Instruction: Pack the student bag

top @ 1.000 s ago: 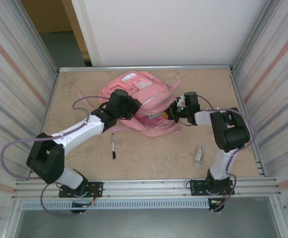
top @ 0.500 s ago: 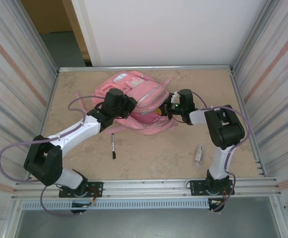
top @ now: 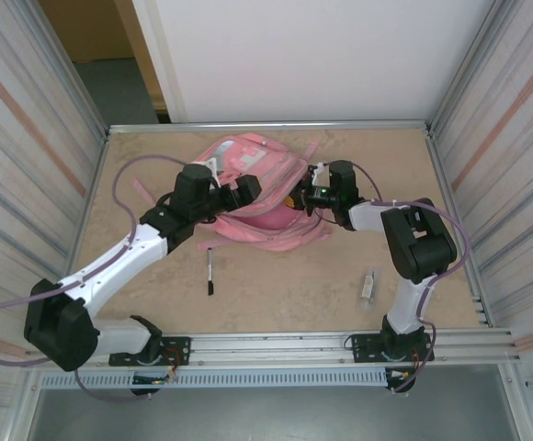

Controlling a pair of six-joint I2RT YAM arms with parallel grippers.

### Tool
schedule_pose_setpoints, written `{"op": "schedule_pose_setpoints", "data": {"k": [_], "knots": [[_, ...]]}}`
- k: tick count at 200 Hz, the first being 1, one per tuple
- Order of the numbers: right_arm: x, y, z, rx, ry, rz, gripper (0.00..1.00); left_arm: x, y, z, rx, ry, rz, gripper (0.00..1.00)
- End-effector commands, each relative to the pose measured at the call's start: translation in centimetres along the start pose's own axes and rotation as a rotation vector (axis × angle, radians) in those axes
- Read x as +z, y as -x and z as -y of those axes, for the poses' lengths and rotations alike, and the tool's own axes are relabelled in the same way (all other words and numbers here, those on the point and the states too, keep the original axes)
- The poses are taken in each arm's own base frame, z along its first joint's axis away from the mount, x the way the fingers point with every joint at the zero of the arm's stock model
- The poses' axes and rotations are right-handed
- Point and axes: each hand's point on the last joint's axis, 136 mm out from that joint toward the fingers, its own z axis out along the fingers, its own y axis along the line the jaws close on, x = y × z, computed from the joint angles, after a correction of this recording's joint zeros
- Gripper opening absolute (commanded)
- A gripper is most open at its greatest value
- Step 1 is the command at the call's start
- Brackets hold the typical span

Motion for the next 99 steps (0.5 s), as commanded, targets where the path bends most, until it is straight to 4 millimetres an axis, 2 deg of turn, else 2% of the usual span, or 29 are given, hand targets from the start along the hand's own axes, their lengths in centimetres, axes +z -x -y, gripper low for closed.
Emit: {"op": "schedule_pose_setpoints", "data": {"k": [1, 23, 65, 81, 99], "knots": [[0.5, -0.2, -3.3, -0.112, 0.055, -0.025, 0.15, -1.0, -0.9, 0.1, 0.536, 0.106, -0.039, 0.99], [0.6, -0.4, -3.5, -0.117, 0.054, -0.040, 0.15, 1.0, -3.0, 0.1, 0.736, 0.137, -0.134, 0.99], [0.7, -0.6, -2.9, -0.122, 0.019, -0.049, 0.15, 4.5, -4.4, 1.5, 1.007, 0.262, -0.149, 0.99], [0.6, -0.7, -2.7, -0.120, 0.011, -0.049, 0.15, 5.7, -3.9, 1.0, 1.080, 0.369, -0.140, 0.99], [0.6, -0.8, -2.5, -0.118, 0.002, -0.054, 0.15, 6.7, -2.8, 0.0, 1.083, 0.476, -0.136, 0.99]]}}
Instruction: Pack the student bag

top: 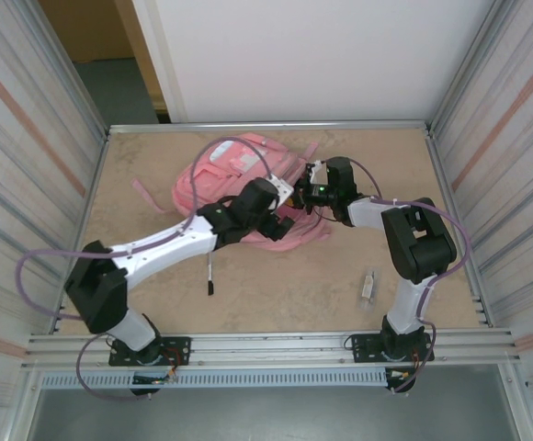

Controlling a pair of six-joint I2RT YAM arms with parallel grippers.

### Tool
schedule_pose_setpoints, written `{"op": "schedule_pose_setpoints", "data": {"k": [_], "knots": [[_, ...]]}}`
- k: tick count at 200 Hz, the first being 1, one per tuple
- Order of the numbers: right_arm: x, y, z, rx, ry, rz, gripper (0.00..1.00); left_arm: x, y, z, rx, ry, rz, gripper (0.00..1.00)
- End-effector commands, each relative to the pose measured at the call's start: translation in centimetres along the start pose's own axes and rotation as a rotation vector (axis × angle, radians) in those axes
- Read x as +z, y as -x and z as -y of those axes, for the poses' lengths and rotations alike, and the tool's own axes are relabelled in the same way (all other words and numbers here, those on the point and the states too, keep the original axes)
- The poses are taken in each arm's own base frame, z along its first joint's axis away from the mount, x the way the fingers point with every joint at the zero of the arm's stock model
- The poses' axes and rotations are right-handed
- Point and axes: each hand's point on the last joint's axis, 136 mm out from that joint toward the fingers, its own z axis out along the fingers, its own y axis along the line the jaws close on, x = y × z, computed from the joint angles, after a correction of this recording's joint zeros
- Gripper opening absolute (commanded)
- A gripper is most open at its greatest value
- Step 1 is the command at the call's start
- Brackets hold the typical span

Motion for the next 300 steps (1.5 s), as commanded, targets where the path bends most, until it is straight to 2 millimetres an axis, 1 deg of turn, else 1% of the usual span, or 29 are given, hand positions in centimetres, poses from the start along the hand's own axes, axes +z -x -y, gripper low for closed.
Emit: {"op": "schedule_pose_setpoints", "data": {"k": [1, 8, 16, 28, 33, 44, 61, 73, 83, 91, 116, 128, 134, 151, 166, 180, 185, 194, 209, 224, 237, 246, 259, 275, 287, 300], "knots": [[0.1, -0.7, -2.8, -0.094, 0.046, -0.035, 0.15, 0.3, 1.5, -3.8, 0.089, 0.218, -0.025, 0.98], [0.1, -0.8, -2.9, -0.097, 0.048, -0.038, 0.15, 0.6, 1.6, -4.0, 0.079, 0.221, -0.026, 0.96], [0.0, -0.9, -2.8, -0.096, 0.045, -0.037, 0.15, 0.8, 1.9, -4.0, 0.069, 0.215, -0.018, 0.89], [-0.1, -1.1, -2.5, -0.087, 0.032, -0.036, 0.15, 0.4, 2.4, -4.3, 0.055, 0.217, 0.008, 0.78], [-0.1, -1.1, -2.2, -0.115, 0.023, -0.038, 0.15, 0.1, 2.7, -4.3, 0.049, 0.214, 0.019, 0.73], [-0.2, -1.2, -1.9, -0.118, 0.004, -0.040, 0.15, -0.5, 2.8, -4.2, 0.039, 0.199, 0.043, 0.62], [-0.3, -1.3, -1.2, -0.116, -0.016, -0.040, 0.15, -1.2, 2.9, -4.4, 0.031, 0.193, 0.085, 0.34], [-0.3, -1.4, -0.7, -0.112, -0.024, -0.040, 0.15, -1.5, 2.8, -4.9, 0.032, 0.217, 0.091, 0.29], [-0.1, -1.5, -0.3, -0.105, -0.028, -0.048, 0.16, -1.9, 2.7, -5.4, 0.027, 0.229, 0.087, 0.16], [0.0, -1.5, 0.1, -0.102, -0.030, -0.057, 0.17, -2.2, 2.8, -5.9, 0.017, 0.241, 0.093, 0.09], [0.8, -1.6, 1.9, -0.077, -0.051, -0.076, 0.17, -3.9, 4.3, -6.5, -0.007, 0.250, 0.166, 0.06], [1.6, -1.7, 2.5, -0.072, -0.058, -0.089, 0.17, -4.9, 4.9, -6.7, -0.016, 0.236, 0.197, 0.02], [2.0, -1.5, 2.9, -0.071, -0.064, -0.093, 0.17, -5.3, 5.2, -6.4, -0.008, 0.208, 0.218, 0.00], [3.0, -1.2, 3.5, -0.069, -0.068, -0.099, 0.17, -6.3, 6.1, -5.2, 0.029, 0.119, 0.319, 0.00], [3.8, -0.9, 3.4, -0.063, -0.037, -0.092, 0.17, -6.9, 6.4, -4.8, 0.022, 0.038, 0.384, 0.00], [4.5, -0.7, 2.7, -0.073, 0.004, -0.101, 0.17, -7.1, 6.4, -4.9, -0.009, -0.021, 0.398, 0.00], [4.8, -0.6, 2.5, -0.042, 0.011, -0.107, 0.17, -7.3, 6.4, -4.8, -0.011, -0.034, 0.406, 0.00], [5.1, -0.6, 2.3, -0.033, 0.013, -0.115, 0.17, -7.6, 6.7, -4.2, 0.011, -0.068, 0.435, 0.00], [5.5, -0.7, 2.7, -0.028, -0.007, -0.123, 0.17, -8.4, 7.0, -3.1, 0.063, -0.117, 0.492, 0.00], [5.9, -0.4, 3.1, -0.016, -0.030, -0.125, 0.19, -9.2, 7.0, -3.0, 0.060, -0.130, 0.519, 0.00], [6.4, 0.1, 3.1, -0.020, -0.032, -0.115, 0.20, -9.5, 6.9, -2.9, 0.058, -0.143, 0.547, 0.00], [6.8, 0.5, 3.4, -0.018, -0.046, -0.095, 0.21, -9.7, 6.9, -2.7, 0.062, -0.157, 0.558, 0.00], [7.6, 1.1, 3.8, -0.017, -0.047, -0.078, 0.21, -9.9, 6.8, -2.0, 0.073, -0.200, 0.562, 0.00], [8.7, 2.2, 3.3, -0.018, -0.010, -0.062, 0.21, -10.3, 6.7, -1.1, 0.095, -0.241, 0.588, 0.00], [9.5, 2.8, 3.0, -0.019, 0.009, -0.048, 0.22, -10.5, 6.7, -1.4, 0.086, -0.233, 0.597, 0.00], [10.2, 3.3, 3.3, -0.023, -0.001, -0.037, 0.24, -10.7, 6.5, -1.4, 0.089, -0.240, 0.594, 0.00]]}}
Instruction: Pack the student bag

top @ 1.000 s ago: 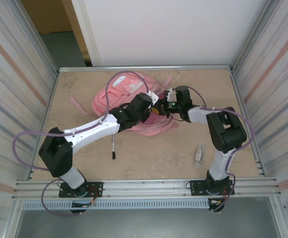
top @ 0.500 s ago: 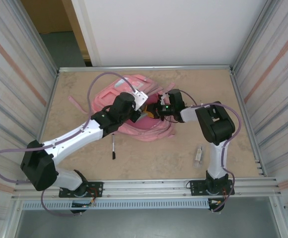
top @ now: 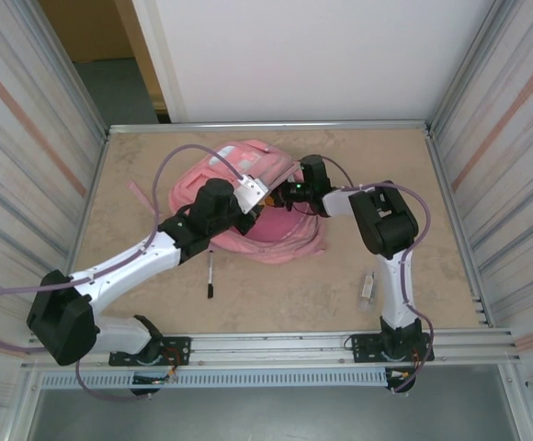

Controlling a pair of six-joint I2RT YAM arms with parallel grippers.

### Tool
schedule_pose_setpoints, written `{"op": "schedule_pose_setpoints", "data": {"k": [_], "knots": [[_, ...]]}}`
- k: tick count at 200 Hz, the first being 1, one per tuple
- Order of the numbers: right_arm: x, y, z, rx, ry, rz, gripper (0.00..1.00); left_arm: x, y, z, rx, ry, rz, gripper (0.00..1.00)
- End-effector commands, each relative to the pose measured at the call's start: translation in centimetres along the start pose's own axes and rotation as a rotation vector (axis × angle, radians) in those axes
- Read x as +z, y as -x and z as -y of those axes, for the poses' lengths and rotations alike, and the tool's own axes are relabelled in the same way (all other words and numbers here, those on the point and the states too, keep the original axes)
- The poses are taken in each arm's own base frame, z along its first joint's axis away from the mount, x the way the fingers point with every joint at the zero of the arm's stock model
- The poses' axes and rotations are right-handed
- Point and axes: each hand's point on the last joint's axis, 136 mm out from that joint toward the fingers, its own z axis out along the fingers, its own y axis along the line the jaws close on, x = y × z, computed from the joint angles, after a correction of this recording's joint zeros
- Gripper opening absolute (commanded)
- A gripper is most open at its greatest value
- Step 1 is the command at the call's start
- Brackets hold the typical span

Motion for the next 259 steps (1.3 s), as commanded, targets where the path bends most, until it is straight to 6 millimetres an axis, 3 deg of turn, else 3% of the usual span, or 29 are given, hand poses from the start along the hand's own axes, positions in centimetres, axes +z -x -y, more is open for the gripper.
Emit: {"op": "schedule_pose_setpoints", "data": {"k": [1, 30, 84, 125, 164, 221, 259], "knots": [[2.0, 1.0, -0.1, -0.002, 0.007, 0.036, 0.24, -3.5, 7.2, 1.6, 0.048, -0.103, 0.283, 0.00], [2.3, 1.4, 0.8, 0.028, -0.039, 0.033, 0.34, -3.8, 6.8, 1.3, 0.056, -0.086, 0.279, 0.00], [-2.2, 1.9, 2.7, 0.010, -0.184, 0.101, 0.43, -2.8, 3.9, -1.6, -0.033, 0.045, 0.200, 0.00], [-4.7, 2.2, 2.9, -0.025, -0.205, 0.105, 0.51, -1.1, 1.4, -2.5, -0.066, 0.102, 0.127, 0.00], [-6.0, 1.9, 3.0, -0.107, -0.327, 0.099, 0.51, -1.2, 0.6, -2.3, -0.086, 0.088, 0.119, 0.00], [-8.8, 2.4, 1.9, -0.269, -0.468, 0.172, 0.58, -0.8, -0.3, -2.3, -0.128, 0.084, 0.078, 0.00], [-11.3, 2.9, -0.8, -0.379, -0.517, 0.248, 0.60, -0.2, -1.4, -1.8, -0.144, 0.062, 0.042, 0.00]]}}
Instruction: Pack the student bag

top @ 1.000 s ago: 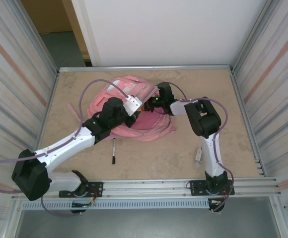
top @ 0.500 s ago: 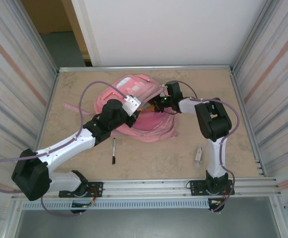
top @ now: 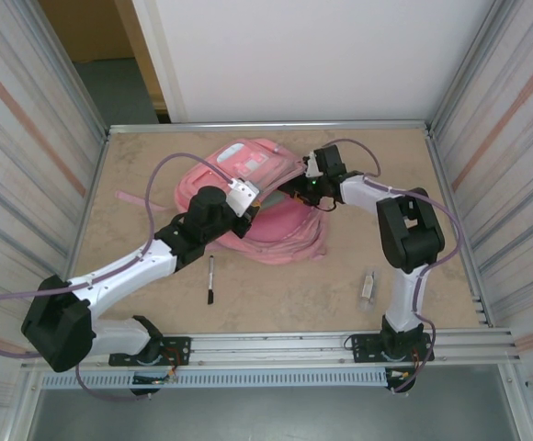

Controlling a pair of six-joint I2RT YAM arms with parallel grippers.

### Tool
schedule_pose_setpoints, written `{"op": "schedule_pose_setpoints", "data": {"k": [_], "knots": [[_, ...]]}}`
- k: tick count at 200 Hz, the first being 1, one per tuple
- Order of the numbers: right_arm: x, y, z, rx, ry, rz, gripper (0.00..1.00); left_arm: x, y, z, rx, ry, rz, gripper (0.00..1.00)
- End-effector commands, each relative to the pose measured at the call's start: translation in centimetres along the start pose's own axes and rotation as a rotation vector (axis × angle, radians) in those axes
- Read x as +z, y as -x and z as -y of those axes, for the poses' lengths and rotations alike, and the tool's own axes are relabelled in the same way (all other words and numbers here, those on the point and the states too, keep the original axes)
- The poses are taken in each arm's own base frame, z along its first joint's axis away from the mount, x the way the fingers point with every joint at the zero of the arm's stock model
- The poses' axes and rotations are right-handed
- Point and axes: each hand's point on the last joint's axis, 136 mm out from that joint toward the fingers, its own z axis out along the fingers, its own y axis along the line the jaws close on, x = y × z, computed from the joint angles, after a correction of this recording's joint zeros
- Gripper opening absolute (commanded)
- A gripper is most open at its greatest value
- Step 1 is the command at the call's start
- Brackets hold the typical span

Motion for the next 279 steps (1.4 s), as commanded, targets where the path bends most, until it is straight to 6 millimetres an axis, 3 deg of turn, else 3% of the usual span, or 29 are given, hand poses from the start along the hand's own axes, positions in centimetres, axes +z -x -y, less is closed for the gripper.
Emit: {"op": "schedule_pose_setpoints", "data": {"k": [1, 10, 21, 38, 74, 90, 106, 113, 134, 153, 160, 174, 204, 236, 279], "knots": [[-3.5, 1.7, -0.9, -0.104, -0.064, 0.100, 0.60, 0.1, 0.0, -0.6, -0.037, 0.013, -0.004, 0.00], [-4.3, 1.7, -1.1, -0.109, -0.064, 0.118, 0.59, 0.0, 0.0, -0.3, -0.049, -0.007, -0.020, 0.00], [-5.3, 1.6, -1.4, -0.113, -0.059, 0.132, 0.59, -0.3, -0.1, -0.1, -0.081, -0.019, -0.040, 0.11], [-7.2, 1.0, -1.6, -0.123, -0.071, 0.158, 0.58, -0.7, -0.5, -0.1, -0.131, -0.017, -0.061, 0.19], [-11.4, -0.8, 1.0, -0.093, -0.202, 0.201, 0.59, -2.7, -1.8, -0.2, -0.239, -0.005, -0.121, 0.37], [-13.5, -1.4, 1.7, -0.101, -0.240, 0.225, 0.59, -3.5, -2.6, 0.2, -0.309, -0.026, -0.140, 0.60], [-15.6, -1.8, 2.1, -0.131, -0.295, 0.264, 0.59, -4.5, -3.4, 0.6, -0.381, -0.048, -0.167, 0.65], [-16.4, -1.9, 2.0, -0.150, -0.309, 0.276, 0.59, -4.9, -3.9, 0.1, -0.431, -0.019, -0.179, 0.67], [-17.8, -2.5, 0.7, -0.240, -0.319, 0.286, 0.59, -6.3, -6.1, -2.6, -0.627, 0.123, -0.207, 0.84], [-17.6, -3.6, -1.0, -0.333, -0.318, 0.278, 0.59, -7.2, -8.5, -5.3, -0.801, 0.195, -0.237, 0.89], [-17.1, -4.0, -1.7, -0.359, -0.302, 0.261, 0.59, -7.4, -9.7, -6.2, -0.872, 0.219, -0.262, 0.89], [-15.8, -5.3, -3.2, -0.403, -0.268, 0.209, 0.59, -7.4, -12.2, -7.8, -1.022, 0.274, -0.317, 0.77], [-11.8, -9.2, -5.6, -0.519, -0.226, 0.084, 0.57, -5.8, -15.5, -9.9, -1.150, 0.302, -0.387, 0.75], [-9.3, -11.7, -5.9, -0.582, -0.252, -0.002, 0.56, -2.9, -14.9, -11.0, -1.134, 0.259, -0.423, 0.69], [-8.3, -12.6, -5.9, -0.595, -0.245, -0.026, 0.56, -0.2, -16.8, -13.0, -1.139, 0.319, -0.511, 0.43]]}}
